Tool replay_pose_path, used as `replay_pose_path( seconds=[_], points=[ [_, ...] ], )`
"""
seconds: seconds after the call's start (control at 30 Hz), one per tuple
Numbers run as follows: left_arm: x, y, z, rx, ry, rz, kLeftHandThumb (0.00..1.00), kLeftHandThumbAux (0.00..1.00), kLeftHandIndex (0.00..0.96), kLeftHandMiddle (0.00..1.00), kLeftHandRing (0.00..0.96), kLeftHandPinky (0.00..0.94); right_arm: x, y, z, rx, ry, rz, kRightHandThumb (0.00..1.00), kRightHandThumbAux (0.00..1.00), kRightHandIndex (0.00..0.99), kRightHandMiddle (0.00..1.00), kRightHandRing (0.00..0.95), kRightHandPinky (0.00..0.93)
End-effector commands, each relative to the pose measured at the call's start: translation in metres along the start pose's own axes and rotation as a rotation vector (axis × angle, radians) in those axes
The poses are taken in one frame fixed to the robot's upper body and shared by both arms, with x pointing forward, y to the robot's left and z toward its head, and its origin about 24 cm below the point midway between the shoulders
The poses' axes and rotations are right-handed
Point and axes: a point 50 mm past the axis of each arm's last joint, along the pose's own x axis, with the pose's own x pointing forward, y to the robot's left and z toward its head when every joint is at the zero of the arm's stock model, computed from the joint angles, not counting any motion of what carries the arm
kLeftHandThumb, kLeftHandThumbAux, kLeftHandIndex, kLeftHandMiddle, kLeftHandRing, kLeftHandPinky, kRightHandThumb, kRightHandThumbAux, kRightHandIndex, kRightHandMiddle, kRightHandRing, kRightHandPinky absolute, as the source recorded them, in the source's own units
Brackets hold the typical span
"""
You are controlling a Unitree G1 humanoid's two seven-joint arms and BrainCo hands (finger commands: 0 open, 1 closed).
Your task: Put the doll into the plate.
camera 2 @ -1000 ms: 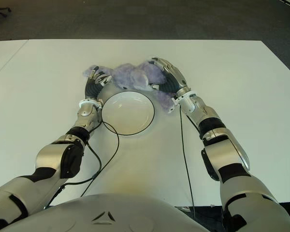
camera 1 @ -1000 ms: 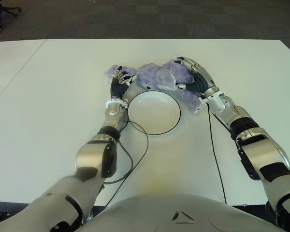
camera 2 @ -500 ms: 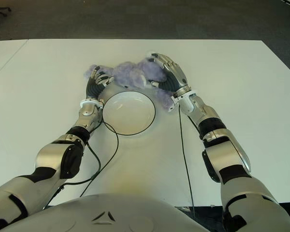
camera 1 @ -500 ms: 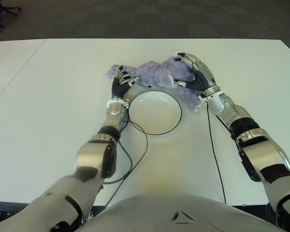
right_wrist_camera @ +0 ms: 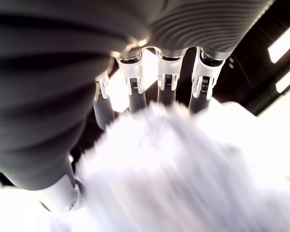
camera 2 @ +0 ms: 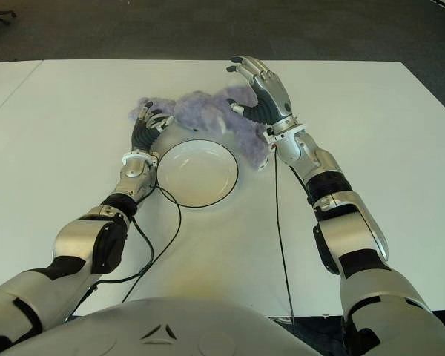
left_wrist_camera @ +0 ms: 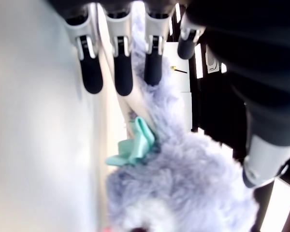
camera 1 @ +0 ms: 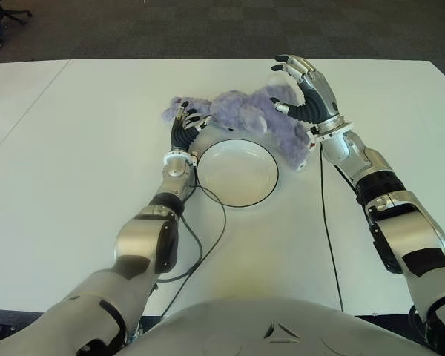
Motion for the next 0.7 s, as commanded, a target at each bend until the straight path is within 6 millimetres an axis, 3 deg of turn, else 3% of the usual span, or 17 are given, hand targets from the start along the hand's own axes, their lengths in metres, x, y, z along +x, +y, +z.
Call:
replay_pose_path(
  seconds=[0.03,0.47,0.6,0.7],
  points=[
    [-0.04,0.006,-0.072,-0.026,0.336,0.02,0.0,0.656,0.052,0.207,0.244,0.252,0.003,-0.006,0.003,0.019,-0.02,-0.033,0.7,0.72,0.439,0.875,0.88,0.889],
    [-0.036,0.008,-0.068,0.01,0.323,0.016,0.0,0.64,0.045,0.207,0.242,0.269,-0.004,-0.003,0.003,0.049,0.017,-0.015,0.699,0.721,0.438,0.878,0.884,0.887],
    [-0.032,0.012,-0.063,0.111,0.3,0.03,0.0,0.655,0.051,0.21,0.25,0.284,-0.009,0.0,0.002,0.063,0.036,0.001,0.699,0.721,0.438,0.877,0.882,0.878],
    [-0.024,0.027,-0.053,0.336,0.246,0.054,0.0,0.645,0.062,0.201,0.234,0.227,-0.012,0.003,0.001,0.073,0.048,0.008,0.699,0.721,0.438,0.877,0.884,0.887]
  ],
)
